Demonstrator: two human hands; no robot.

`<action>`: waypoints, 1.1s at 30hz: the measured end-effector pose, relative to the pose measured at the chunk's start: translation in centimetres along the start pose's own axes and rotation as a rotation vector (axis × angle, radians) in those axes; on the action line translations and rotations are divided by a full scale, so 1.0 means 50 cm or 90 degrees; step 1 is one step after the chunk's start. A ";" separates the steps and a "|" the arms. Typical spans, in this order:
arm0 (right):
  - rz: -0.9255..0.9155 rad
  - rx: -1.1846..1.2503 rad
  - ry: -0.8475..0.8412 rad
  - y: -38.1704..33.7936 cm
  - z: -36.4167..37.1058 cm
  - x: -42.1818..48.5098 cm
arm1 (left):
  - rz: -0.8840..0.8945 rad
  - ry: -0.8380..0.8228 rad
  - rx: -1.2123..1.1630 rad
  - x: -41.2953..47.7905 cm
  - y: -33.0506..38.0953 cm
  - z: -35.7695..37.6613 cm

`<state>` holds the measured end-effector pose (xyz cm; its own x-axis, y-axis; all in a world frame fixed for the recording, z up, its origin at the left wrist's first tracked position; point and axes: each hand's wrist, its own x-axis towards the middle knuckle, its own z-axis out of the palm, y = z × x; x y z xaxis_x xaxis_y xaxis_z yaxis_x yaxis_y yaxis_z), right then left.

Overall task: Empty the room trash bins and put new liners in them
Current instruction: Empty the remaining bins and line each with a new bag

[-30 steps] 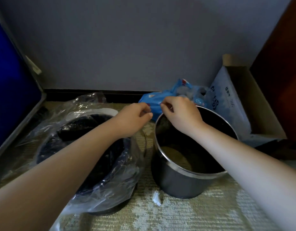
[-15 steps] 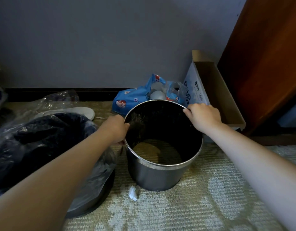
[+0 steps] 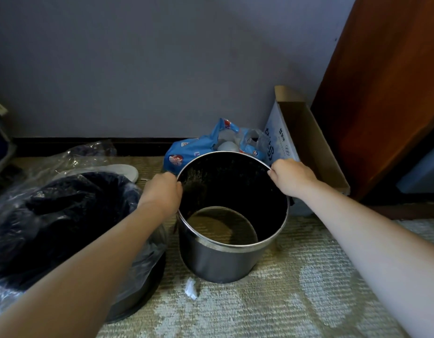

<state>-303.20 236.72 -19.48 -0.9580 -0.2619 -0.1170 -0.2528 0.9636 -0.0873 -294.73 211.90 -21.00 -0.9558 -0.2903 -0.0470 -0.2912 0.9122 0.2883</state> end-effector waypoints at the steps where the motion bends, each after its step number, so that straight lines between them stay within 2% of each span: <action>1: 0.001 -0.008 0.020 -0.003 -0.009 -0.001 | 0.006 0.011 -0.006 0.001 0.001 -0.012; 5: -0.005 0.007 0.118 -0.018 -0.089 0.007 | 0.022 0.077 -0.038 0.020 0.012 -0.099; 10: -0.027 0.010 0.220 -0.061 -0.250 0.032 | 0.045 0.156 -0.055 0.050 0.033 -0.275; 19: -0.111 0.037 0.336 -0.203 -0.481 0.066 | 0.021 0.255 0.019 0.039 -0.011 -0.582; 27: -0.254 0.064 0.346 -0.392 -0.554 0.028 | -0.048 0.273 -0.018 -0.088 -0.145 -0.718; 33: -0.327 0.042 0.264 -0.489 -0.541 0.003 | -0.123 0.163 0.030 -0.166 -0.218 -0.748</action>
<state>-300.82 214.59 9.38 -0.6940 -0.6317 0.3455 -0.6951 0.7129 -0.0928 -282.10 193.56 12.02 -0.8429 -0.5173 0.1480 -0.4735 0.8438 0.2527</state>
